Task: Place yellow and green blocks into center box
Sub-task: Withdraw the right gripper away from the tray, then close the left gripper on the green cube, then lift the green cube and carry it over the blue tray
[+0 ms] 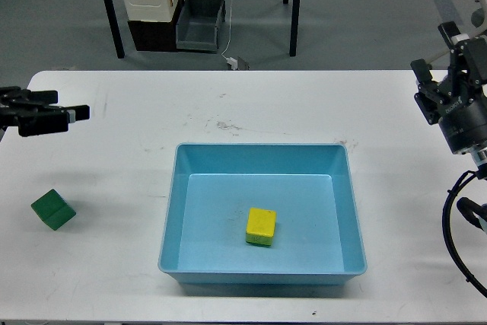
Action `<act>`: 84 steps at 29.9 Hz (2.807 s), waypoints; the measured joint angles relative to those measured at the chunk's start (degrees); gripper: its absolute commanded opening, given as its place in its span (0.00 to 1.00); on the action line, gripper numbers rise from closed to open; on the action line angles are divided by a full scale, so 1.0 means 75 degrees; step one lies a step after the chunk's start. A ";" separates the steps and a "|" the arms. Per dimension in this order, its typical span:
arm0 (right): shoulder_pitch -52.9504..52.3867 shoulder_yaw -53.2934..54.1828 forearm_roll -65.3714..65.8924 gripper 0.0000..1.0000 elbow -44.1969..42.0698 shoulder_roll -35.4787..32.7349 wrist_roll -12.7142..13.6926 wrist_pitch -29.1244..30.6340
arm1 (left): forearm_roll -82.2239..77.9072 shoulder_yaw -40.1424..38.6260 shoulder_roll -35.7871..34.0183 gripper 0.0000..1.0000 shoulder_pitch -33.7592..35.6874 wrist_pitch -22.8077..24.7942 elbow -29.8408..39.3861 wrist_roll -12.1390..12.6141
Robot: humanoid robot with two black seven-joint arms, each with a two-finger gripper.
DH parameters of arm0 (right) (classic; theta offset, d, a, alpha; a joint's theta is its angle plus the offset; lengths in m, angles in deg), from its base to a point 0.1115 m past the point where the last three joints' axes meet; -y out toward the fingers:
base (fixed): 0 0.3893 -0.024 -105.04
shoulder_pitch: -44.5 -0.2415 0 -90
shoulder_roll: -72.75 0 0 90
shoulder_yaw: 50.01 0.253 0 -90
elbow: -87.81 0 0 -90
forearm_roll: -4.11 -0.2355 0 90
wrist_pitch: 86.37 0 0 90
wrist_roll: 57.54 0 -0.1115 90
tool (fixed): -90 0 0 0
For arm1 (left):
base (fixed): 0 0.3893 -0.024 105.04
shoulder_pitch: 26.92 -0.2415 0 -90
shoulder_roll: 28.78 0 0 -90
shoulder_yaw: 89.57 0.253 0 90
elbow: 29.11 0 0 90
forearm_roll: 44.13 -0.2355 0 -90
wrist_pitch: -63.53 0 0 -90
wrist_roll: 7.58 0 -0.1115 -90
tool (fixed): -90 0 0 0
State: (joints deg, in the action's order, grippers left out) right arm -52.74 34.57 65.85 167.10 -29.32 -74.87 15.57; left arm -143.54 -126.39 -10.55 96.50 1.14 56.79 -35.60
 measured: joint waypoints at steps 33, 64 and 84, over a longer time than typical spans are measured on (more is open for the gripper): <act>0.1072 0.0342 -0.0404 1.00 -0.0047 -0.0187 -0.0162 -0.0103 | -0.2589 0.2250 0.1335 0.99 0.0116 0.0052 -0.1776 0.0000; 0.1177 0.0344 -0.0416 1.00 -0.0038 -0.0154 -0.0162 -0.0117 | -0.2809 0.2255 0.0972 0.22 0.1673 -0.0482 -0.1561 0.0005; 0.1204 0.0197 -0.0416 1.00 -0.0012 -0.0150 -0.0163 -0.0103 | -0.2265 0.3681 0.4773 0.26 0.4990 0.0053 0.0497 0.0000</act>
State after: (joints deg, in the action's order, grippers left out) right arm -43.71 36.04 62.73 167.01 -30.45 -76.09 14.79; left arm -160.53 -98.78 25.25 133.92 1.54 60.52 -35.59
